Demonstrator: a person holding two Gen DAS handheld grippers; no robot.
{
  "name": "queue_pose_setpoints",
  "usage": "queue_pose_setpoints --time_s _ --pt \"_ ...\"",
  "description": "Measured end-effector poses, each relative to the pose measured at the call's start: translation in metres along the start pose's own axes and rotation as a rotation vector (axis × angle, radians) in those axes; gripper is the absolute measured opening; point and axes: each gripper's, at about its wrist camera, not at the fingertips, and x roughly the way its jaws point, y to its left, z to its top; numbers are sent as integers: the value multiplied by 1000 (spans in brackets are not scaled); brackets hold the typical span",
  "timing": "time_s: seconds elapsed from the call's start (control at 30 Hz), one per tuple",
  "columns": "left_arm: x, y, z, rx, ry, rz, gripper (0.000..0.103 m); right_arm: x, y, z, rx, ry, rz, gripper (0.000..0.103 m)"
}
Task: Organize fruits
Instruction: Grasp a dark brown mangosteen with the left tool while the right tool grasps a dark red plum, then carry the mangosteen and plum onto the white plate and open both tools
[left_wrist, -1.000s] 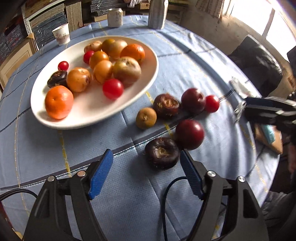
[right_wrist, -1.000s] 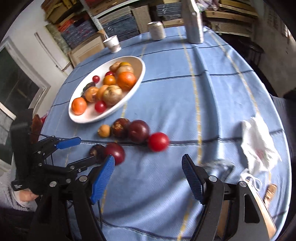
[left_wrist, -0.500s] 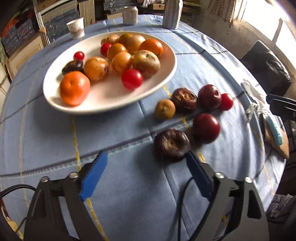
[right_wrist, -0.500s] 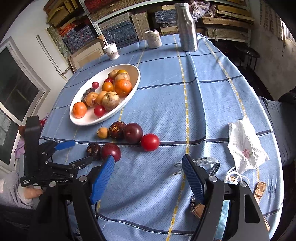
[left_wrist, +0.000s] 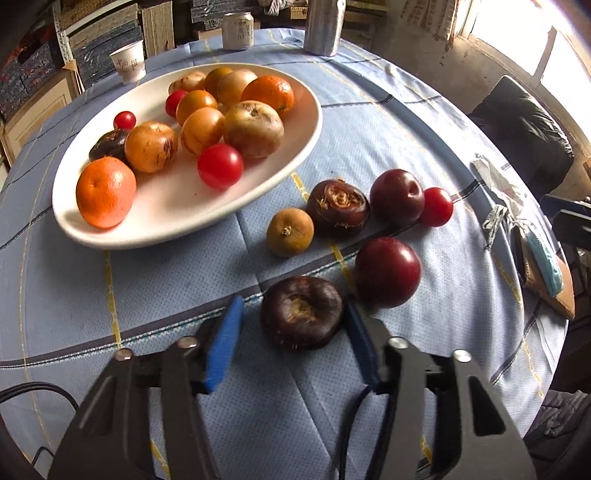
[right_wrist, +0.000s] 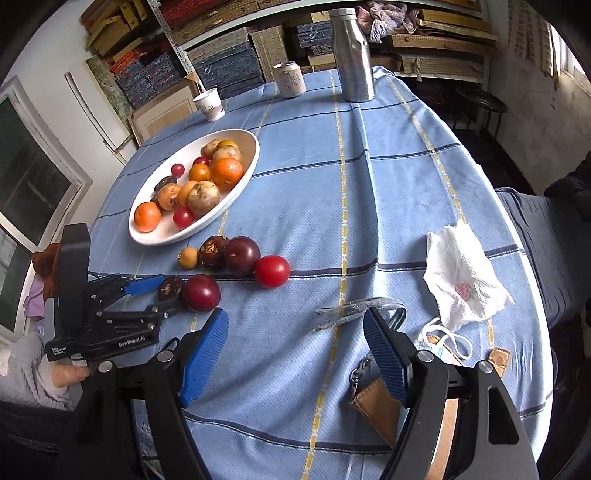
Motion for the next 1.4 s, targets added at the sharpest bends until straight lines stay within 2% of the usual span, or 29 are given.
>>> queue_pose_setpoints --time_s 0.03,0.3,0.53,0.7,0.9,1.2,1.4 --pt "-1 -1 0 5 -1 -8 43 1 1 -1 -6 4 1 76" --pt "-16 13 -14 -28 -2 23 43 34 52 -4 -201 77 45 74" --pt "-42 56 -37 -123 -2 95 43 70 88 7 -246 122 122 71" --pt "-55 79 -47 -171 -4 131 43 94 93 14 -227 153 116 55" --pt "-61 91 -55 -186 3 154 43 111 96 14 -213 184 125 44" --pt "-60 91 -48 -186 -9 136 43 107 97 11 -214 186 139 39" --pt "-65 86 -21 -186 -55 94 43 76 86 16 -205 130 120 39"
